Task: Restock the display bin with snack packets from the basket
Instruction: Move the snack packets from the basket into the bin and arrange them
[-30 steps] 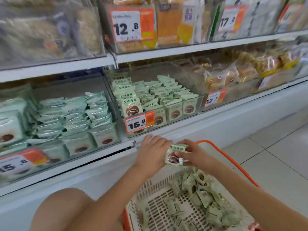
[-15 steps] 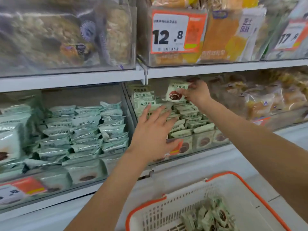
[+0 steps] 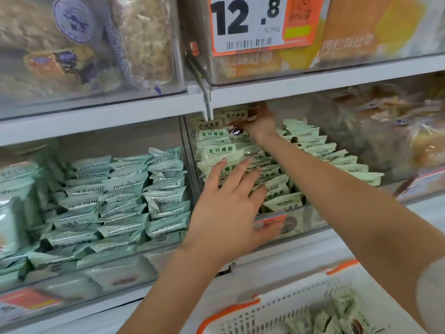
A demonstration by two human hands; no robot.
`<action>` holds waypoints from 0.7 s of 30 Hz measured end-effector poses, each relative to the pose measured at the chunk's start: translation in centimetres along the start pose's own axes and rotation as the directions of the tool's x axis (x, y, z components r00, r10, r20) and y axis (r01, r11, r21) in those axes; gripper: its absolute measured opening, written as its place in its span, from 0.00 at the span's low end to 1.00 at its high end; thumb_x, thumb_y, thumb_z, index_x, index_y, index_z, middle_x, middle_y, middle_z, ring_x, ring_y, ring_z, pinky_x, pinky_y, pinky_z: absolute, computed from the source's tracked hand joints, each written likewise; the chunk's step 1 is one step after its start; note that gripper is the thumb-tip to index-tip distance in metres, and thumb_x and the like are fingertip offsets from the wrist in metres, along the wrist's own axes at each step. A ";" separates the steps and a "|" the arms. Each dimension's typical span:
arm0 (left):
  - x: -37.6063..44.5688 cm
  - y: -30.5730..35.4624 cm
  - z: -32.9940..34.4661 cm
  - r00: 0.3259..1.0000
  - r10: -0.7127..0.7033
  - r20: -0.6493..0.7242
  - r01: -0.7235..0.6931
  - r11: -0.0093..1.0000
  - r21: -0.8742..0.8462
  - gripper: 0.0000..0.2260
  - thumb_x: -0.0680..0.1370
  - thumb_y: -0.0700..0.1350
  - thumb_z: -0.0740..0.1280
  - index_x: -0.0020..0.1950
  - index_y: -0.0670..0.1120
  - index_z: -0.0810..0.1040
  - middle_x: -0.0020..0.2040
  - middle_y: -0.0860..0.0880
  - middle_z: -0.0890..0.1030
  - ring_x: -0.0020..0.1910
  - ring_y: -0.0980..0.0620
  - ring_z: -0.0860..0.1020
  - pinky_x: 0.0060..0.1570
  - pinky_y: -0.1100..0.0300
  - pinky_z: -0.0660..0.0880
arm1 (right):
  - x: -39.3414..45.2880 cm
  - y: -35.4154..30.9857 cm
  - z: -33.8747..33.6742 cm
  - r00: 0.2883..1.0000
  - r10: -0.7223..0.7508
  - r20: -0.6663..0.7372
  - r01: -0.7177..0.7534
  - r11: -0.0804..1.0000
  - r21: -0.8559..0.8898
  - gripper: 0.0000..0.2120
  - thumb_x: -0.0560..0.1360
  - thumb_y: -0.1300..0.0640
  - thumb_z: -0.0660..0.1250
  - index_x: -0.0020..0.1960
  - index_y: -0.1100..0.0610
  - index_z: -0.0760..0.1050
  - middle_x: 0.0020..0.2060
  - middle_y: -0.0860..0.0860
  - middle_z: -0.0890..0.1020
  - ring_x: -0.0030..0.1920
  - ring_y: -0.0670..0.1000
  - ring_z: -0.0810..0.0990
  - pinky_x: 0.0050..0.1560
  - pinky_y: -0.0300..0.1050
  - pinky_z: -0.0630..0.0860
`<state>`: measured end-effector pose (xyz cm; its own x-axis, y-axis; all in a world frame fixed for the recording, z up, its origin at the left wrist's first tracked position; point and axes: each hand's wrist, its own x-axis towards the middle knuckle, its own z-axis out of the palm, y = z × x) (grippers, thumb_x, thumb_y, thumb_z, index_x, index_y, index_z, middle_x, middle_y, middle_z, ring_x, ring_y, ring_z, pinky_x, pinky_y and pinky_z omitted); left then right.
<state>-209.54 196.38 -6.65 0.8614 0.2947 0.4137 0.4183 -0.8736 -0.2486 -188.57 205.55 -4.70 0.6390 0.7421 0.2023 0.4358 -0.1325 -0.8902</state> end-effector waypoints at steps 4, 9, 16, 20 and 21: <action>0.0 0.0 -0.1 1.000 0.005 0.014 -0.005 1.000 0.018 0.29 0.73 0.68 0.56 0.57 0.48 0.82 0.65 0.47 0.77 0.71 0.47 0.67 0.69 0.42 0.55 | -0.1 -0.1 -0.2 0.998 -0.059 -0.003 0.059 0.993 -0.103 0.25 0.71 0.59 0.73 0.64 0.61 0.67 0.58 0.53 0.76 0.53 0.50 0.76 0.36 0.23 0.67; -0.1 0.1 -0.2 1.000 0.000 0.015 0.000 1.000 0.000 0.31 0.73 0.69 0.54 0.59 0.48 0.81 0.65 0.47 0.77 0.70 0.47 0.68 0.69 0.42 0.56 | -0.9 -0.3 -1.4 0.997 -0.074 -0.012 0.071 0.981 -0.182 0.33 0.69 0.54 0.75 0.68 0.60 0.62 0.63 0.57 0.74 0.61 0.55 0.73 0.52 0.38 0.68; -0.7 0.3 -1.1 0.976 0.036 -0.214 -0.097 0.955 -0.281 0.19 0.72 0.59 0.65 0.57 0.49 0.81 0.62 0.51 0.78 0.67 0.51 0.69 0.69 0.45 0.59 | -9.1 -1.3 -7.0 0.961 -0.202 -0.190 0.179 0.975 -0.131 0.19 0.73 0.54 0.71 0.59 0.59 0.68 0.47 0.53 0.77 0.49 0.51 0.77 0.49 0.43 0.74; -1.6 3.3 -2.0 0.908 0.109 -0.405 -0.228 0.939 -0.258 0.09 0.73 0.44 0.68 0.50 0.43 0.81 0.54 0.47 0.81 0.59 0.48 0.73 0.64 0.51 0.64 | -18.8 1.3 -10.0 0.868 -0.344 -0.359 0.349 0.936 -0.054 0.09 0.75 0.61 0.67 0.53 0.55 0.71 0.36 0.46 0.74 0.39 0.41 0.75 0.45 0.37 0.74; -2.0 4.6 -1.9 0.896 0.131 -0.424 -0.258 0.931 -0.257 0.07 0.72 0.41 0.68 0.48 0.42 0.81 0.51 0.46 0.82 0.56 0.47 0.74 0.61 0.52 0.66 | -21.3 2.5 -10.3 0.857 -0.335 -0.392 0.346 0.937 -0.045 0.08 0.76 0.63 0.66 0.52 0.55 0.70 0.35 0.44 0.74 0.38 0.41 0.75 0.44 0.35 0.73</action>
<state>-209.93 190.99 -6.96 0.7045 -0.0150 0.7096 0.0933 -0.9892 -0.1135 -194.58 182.65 -6.99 0.6501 0.4228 0.6314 0.6579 0.1027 -0.7461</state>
